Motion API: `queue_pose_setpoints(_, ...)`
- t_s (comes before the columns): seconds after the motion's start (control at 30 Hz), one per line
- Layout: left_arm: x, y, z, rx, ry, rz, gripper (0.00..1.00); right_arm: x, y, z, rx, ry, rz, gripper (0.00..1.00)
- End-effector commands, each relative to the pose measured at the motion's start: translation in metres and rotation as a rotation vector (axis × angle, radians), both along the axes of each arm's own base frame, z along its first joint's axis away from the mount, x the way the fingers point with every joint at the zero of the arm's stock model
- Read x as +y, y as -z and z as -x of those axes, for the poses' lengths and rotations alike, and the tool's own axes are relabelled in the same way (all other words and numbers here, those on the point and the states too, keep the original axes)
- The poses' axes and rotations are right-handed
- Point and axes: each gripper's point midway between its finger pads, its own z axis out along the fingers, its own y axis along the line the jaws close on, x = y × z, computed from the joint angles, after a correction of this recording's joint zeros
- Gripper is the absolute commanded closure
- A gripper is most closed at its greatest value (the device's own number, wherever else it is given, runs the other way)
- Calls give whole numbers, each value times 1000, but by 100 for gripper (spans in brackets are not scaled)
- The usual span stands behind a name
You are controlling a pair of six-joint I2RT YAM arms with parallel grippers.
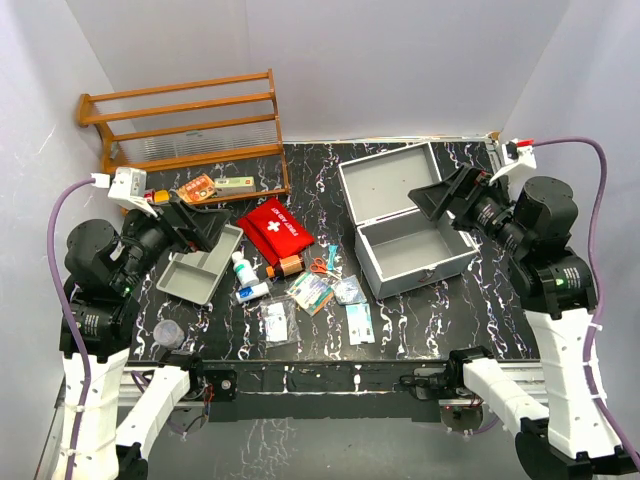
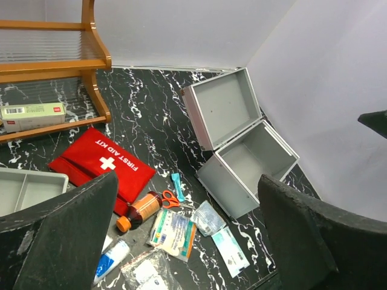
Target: Organize the medicine kit
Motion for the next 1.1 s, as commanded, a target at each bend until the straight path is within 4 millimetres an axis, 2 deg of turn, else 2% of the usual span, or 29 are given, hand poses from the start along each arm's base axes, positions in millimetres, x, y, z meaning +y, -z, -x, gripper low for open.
queue_pose_setpoints(0.0,-10,-15,11,-46,62,34,1,14,-16,0,-55,-82,-57,9)
queue_pose_setpoints(0.17,-20,-13,19,-57,131,56,1,26,-10,-4,-63,-158,-69,7)
queue_pose_setpoints(0.33,-28,3,20,-18,167,105,1,37,1,-11,-51,-228,-86,7)
queue_pose_setpoints(0.43,-26,25,12,43,138,121,1,41,8,-18,-36,-248,-106,12)
queue_pose_setpoints(0.63,-15,92,-16,283,3,141,1,58,33,-27,25,-268,-133,22)
queue_pose_setpoints(0.8,4,137,-33,445,-169,150,1,93,58,-31,72,-268,-96,24)
queue_pose_setpoints(0.93,17,153,-41,488,-278,169,7,130,72,-31,91,-274,-29,26)
queue_pose_setpoints(1.07,31,156,-48,497,-382,181,14,169,88,-38,101,-255,76,28)
